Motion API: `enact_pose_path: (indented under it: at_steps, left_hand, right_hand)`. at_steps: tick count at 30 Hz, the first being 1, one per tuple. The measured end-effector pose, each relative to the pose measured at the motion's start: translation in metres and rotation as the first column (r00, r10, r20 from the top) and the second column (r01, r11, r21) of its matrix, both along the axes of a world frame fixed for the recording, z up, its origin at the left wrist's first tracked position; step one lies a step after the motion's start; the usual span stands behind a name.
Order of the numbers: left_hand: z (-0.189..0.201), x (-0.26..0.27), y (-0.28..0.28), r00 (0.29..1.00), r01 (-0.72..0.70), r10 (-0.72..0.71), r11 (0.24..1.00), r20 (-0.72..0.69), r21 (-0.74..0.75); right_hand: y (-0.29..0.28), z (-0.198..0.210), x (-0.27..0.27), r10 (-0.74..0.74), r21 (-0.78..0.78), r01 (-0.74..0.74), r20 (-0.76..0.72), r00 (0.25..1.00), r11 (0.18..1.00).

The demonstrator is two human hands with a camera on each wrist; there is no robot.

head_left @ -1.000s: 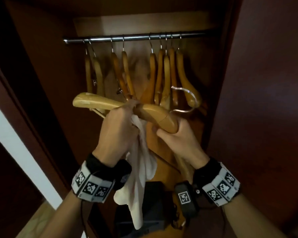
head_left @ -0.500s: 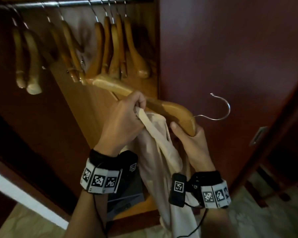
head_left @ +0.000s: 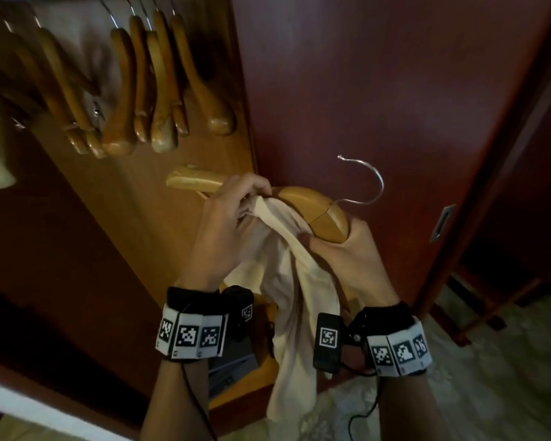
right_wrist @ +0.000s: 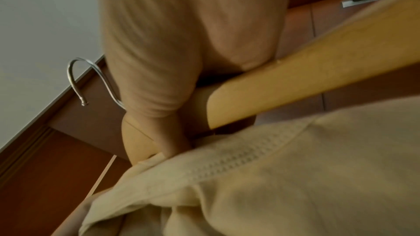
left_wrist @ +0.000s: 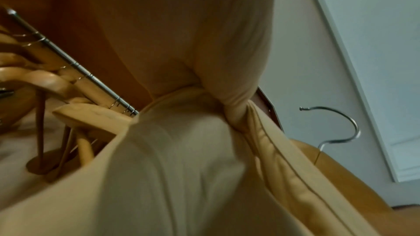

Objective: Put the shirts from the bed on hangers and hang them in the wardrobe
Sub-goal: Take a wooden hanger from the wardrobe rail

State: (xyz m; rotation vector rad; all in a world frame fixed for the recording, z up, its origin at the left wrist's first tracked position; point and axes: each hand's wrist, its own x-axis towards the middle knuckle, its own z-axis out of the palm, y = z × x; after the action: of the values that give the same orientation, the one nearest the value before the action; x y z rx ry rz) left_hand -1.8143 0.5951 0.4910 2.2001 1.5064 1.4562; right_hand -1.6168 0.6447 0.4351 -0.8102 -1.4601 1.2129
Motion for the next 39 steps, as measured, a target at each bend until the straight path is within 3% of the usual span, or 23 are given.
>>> enact_pose_path:
  at_steps: [5, 10, 16, 18, 22, 25, 28, 31, 35, 39]
  left_hand:
    - [0.003, -0.006, 0.0, 1.0, 0.028, -0.028, 0.997, -0.012, -0.079]
    - [-0.011, -0.021, 0.001, 0.992, 0.055, -0.085, 0.955, -0.091, -0.291]
    - [-0.027, -0.022, -0.002, 0.973, -0.105, -0.026, 0.837, -0.23, -0.538]
    - [-0.03, -0.023, -0.004, 0.975, -0.125, -0.006, 0.808, -0.22, -0.576]
    - [-0.034, -0.016, -0.003, 0.992, -0.126, 0.124, 0.879, -0.035, -0.46]
    - [-0.036, -0.008, 0.0, 0.96, -0.262, 0.278, 0.937, 0.041, -0.233]
    - [-0.033, 0.0, -0.001, 0.902, -0.398, 0.4, 0.916, 0.161, -0.049]
    - [-0.029, 0.006, -0.001, 0.886, -0.398, 0.398, 0.916, 0.24, -0.049]
    - [-0.025, 0.003, -0.001, 0.864, -0.246, 0.288, 0.957, 0.413, -0.154]
    - [-0.021, 0.007, -0.002, 0.772, -0.159, 0.218, 0.976, 0.597, -0.151]
  right_hand:
    - [0.001, -0.004, 0.002, -0.081, 0.05, 0.083, -0.037, 0.996, 0.995]
    - [-0.004, -0.002, 0.003, -0.114, 0.095, 0.119, -0.063, 0.992, 0.988]
    - [-0.008, -0.005, -0.001, -0.097, 0.085, 0.102, -0.067, 0.993, 0.991]
    - [-0.008, -0.007, 0.0, -0.072, 0.068, 0.077, -0.064, 0.995, 0.995]
    - [-0.009, -0.012, 0.003, -0.048, 0.074, 0.048, 0.006, 0.999, 0.996]
    - [-0.007, -0.014, 0.005, -0.038, 0.086, 0.037, 0.009, 0.999, 0.996]
    - [-0.005, -0.015, 0.005, -0.01, 0.093, 0.007, 0.03, 1.0, 0.996]
    - [-0.004, -0.017, 0.004, -0.012, 0.115, 0.007, 0.04, 0.999, 0.993]
    - [-0.002, -0.015, 0.006, -0.014, 0.146, 0.008, 0.035, 0.999, 0.989]
    - [0.003, -0.028, 0.003, -0.043, 0.107, 0.032, 0.106, 0.993, 0.994]
